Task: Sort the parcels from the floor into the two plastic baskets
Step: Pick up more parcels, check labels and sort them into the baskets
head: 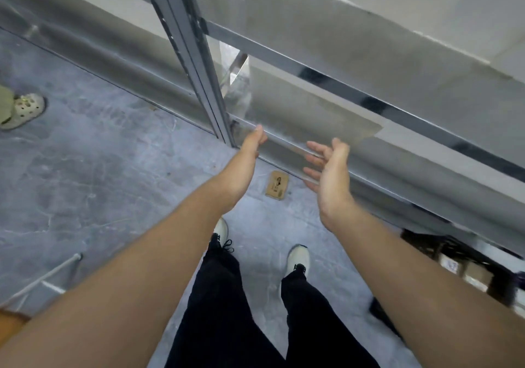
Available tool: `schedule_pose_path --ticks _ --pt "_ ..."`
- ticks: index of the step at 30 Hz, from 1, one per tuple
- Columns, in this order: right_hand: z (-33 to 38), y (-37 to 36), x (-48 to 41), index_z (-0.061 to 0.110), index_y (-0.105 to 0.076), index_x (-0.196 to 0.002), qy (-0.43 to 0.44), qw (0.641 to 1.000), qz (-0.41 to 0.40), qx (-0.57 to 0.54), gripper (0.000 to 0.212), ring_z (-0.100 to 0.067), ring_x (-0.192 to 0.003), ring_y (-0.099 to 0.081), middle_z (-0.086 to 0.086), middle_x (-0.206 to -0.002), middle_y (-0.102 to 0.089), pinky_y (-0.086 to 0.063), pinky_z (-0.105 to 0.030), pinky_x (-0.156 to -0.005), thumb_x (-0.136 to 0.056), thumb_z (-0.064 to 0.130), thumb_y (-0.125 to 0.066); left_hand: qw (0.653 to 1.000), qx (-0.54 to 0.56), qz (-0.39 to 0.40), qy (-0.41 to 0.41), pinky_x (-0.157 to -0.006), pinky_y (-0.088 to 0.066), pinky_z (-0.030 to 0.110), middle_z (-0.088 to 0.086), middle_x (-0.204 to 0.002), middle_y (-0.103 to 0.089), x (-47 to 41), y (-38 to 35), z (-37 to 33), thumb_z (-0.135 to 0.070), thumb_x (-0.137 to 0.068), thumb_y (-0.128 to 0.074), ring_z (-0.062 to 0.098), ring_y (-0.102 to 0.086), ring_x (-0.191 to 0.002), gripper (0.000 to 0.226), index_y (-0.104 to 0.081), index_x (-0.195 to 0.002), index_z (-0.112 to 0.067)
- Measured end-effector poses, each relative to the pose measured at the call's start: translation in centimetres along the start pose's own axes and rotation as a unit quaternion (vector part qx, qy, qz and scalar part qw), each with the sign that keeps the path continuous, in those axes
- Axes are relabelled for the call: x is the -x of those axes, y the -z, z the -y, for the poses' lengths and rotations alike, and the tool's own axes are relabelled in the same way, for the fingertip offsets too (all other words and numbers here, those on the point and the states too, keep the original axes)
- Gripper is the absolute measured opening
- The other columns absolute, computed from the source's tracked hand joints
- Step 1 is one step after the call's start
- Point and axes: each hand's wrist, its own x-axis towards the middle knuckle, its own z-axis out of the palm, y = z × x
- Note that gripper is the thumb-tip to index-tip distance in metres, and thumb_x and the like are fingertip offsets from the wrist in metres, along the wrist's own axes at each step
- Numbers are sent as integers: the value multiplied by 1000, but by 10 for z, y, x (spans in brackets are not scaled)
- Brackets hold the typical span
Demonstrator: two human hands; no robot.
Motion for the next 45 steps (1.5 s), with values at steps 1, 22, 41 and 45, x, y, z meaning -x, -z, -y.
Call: schedule_pose_path --ticks 1,22,41,45 --pt "-7 -8 -10 28 -74 -120 -7 1000 -7 2 59 -22 -124 -64 3 -129 -70 -48 -43 -108 -109 59 -25 1000 -1 11 12 -125 -13 56 -4 -168 -25 -15 5 5 -73 -99 -17 22 -19 -155 68 -34 -156 -42" --pt "-275 -67 -271 33 -69 -99 -166 985 -27 46 42 -28 -112 -63 11 -94 -64 -48 -62 -111 -110 53 -33 993 43 -23 106 -118 -25 49 3 -153 -46 -327 -26 242 -63 -104 -25 23 -37 -143 58 -53 -143 -31" --pt "-454 -90 -444 36 -63 -136 -138 985 -19 105 58 -8 -104 -59 9 -122 -70 -41 -47 -102 -107 67 -24 991 -14 19 133 -122 -26 53 -1 -156 -44 -509 -41 402 -65 -101 -28 25 -37 -146 66 -49 -149 -24" --pt "-466 -91 -451 34 -60 -128 -153 983 -23 93 48 -4 -97 -52 11 -110 -64 -38 -44 -104 -110 62 -25 987 36 21 155 -120 -29 54 1 -161 -40 -522 -42 423 -66 -101 -29 22 -38 -147 70 -45 -153 -21"
